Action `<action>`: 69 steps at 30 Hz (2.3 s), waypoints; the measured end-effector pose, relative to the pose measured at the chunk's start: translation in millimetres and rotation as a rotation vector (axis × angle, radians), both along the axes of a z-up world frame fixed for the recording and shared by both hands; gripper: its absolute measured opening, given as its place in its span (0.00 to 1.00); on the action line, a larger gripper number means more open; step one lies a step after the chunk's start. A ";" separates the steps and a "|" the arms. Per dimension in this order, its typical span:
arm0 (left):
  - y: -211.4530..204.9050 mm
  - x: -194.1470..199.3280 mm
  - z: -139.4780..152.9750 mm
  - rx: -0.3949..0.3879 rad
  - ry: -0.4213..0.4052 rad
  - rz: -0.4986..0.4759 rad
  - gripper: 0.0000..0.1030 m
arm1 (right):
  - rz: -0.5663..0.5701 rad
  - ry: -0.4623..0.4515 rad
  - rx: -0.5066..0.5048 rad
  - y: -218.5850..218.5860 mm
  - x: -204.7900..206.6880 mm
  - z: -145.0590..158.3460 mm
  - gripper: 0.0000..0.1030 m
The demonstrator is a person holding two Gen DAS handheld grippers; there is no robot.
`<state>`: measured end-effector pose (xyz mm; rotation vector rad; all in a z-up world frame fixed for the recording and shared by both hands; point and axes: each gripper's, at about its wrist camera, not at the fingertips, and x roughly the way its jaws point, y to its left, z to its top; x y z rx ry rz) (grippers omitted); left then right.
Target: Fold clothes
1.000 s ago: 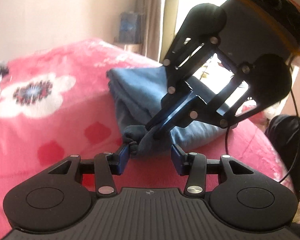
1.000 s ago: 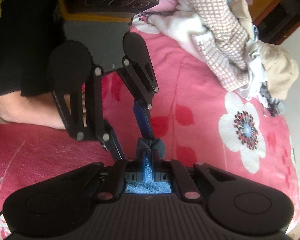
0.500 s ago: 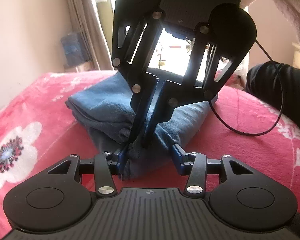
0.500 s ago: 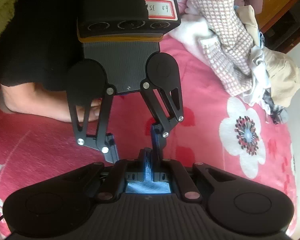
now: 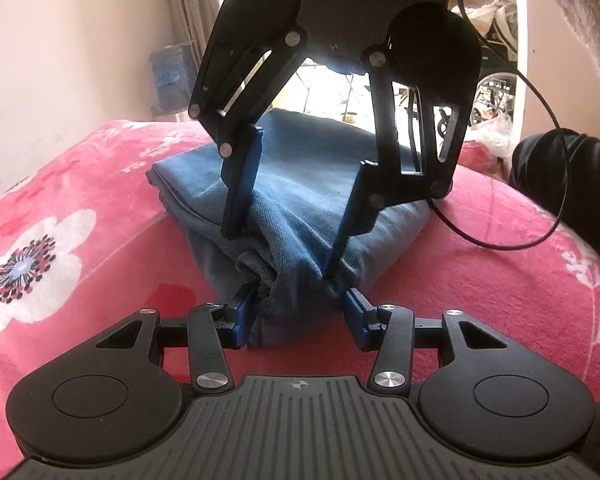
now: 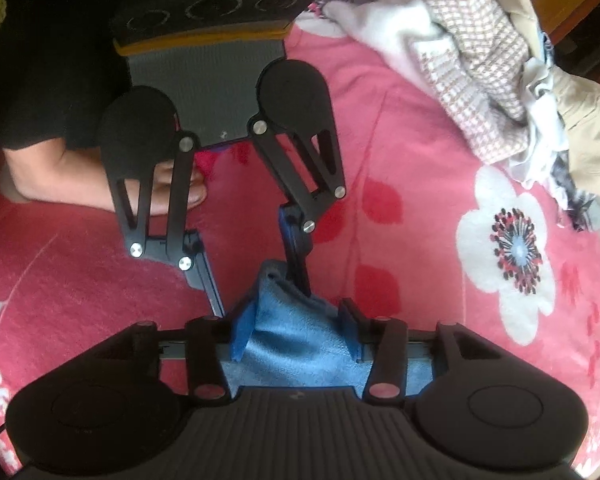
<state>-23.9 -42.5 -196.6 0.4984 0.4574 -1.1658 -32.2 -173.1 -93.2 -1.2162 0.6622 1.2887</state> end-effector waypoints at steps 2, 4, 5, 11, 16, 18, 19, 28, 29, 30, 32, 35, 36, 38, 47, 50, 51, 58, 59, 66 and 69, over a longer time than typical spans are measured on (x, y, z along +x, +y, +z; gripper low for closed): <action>0.4 -1.6 -1.4 0.008 -0.014 -0.006 0.45 | 0.008 0.000 -0.003 0.4 1.2 -4.3 0.51; 0.6 -4.1 -2.9 0.018 -0.035 -0.016 0.46 | -0.002 0.015 -0.008 0.8 3.5 -5.5 0.36; 0.6 -4.2 -3.4 0.020 -0.043 -0.021 0.46 | -0.007 0.023 -0.011 1.0 4.7 -6.0 0.31; -4.0 -0.3 -6.8 0.054 -0.100 -0.107 0.50 | 0.027 -0.015 -0.003 -6.4 -2.7 4.4 0.02; -9.1 3.7 -9.7 0.100 -0.160 -0.207 0.51 | 0.041 -0.033 -0.001 -8.6 -6.6 9.0 0.02; -8.3 7.0 -8.7 0.118 -0.153 -0.217 0.51 | 0.043 -0.037 -0.001 -9.2 -7.2 10.7 0.02; -7.6 8.4 -8.6 0.122 -0.140 -0.209 0.51 | 0.045 -0.040 0.000 -9.3 -7.6 11.7 0.02; -7.9 6.9 -12.2 0.124 -0.115 -0.192 0.51 | 0.043 -0.029 0.020 -10.2 -6.0 12.0 0.02; -8.5 5.5 -12.8 0.132 -0.130 -0.205 0.51 | 0.042 -0.032 0.015 -8.5 -4.8 9.8 0.02; -8.7 4.0 -13.4 0.139 -0.142 -0.213 0.51 | 0.041 -0.027 -0.001 -6.4 -3.6 6.9 0.03; -7.6 2.9 -13.1 0.144 -0.146 -0.218 0.51 | 0.072 -0.048 -0.014 -3.0 -4.2 2.8 0.09; -6.7 2.7 -13.5 0.142 -0.142 -0.211 0.51 | 0.113 -0.080 -0.038 3.1 -1.4 -0.6 0.34; -6.7 2.0 -13.9 0.142 -0.149 -0.211 0.51 | 0.130 -0.080 -0.046 4.6 0.5 -0.3 0.37; -6.7 0.2 -15.1 0.144 -0.169 -0.217 0.51 | 0.161 -0.071 -0.065 7.3 5.4 0.7 0.41; -7.7 -2.4 -17.4 0.158 -0.229 -0.261 0.51 | 0.244 0.138 -0.263 38.1 43.9 -9.6 0.53; -7.4 -3.3 -18.8 0.157 -0.239 -0.267 0.51 | 0.187 0.235 -0.319 45.9 56.2 -13.4 0.44; -7.1 -2.9 -19.0 0.156 -0.240 -0.269 0.51 | 0.166 0.261 -0.326 46.9 59.0 -13.1 0.30; -11.0 -3.7 -19.5 0.169 -0.275 -0.297 0.55 | 0.221 0.149 -0.302 26.9 28.3 11.4 0.04; -10.1 -4.7 -18.6 0.166 -0.286 -0.298 0.55 | 0.227 0.129 -0.294 24.8 24.2 16.0 0.04; -6.1 -6.8 -14.0 0.147 -0.326 -0.288 0.55 | 0.256 0.072 -0.267 18.9 16.8 19.0 0.04; -3.6 -6.9 -13.8 0.164 -0.338 -0.284 0.55 | 0.267 0.069 -0.263 18.5 15.6 20.4 0.04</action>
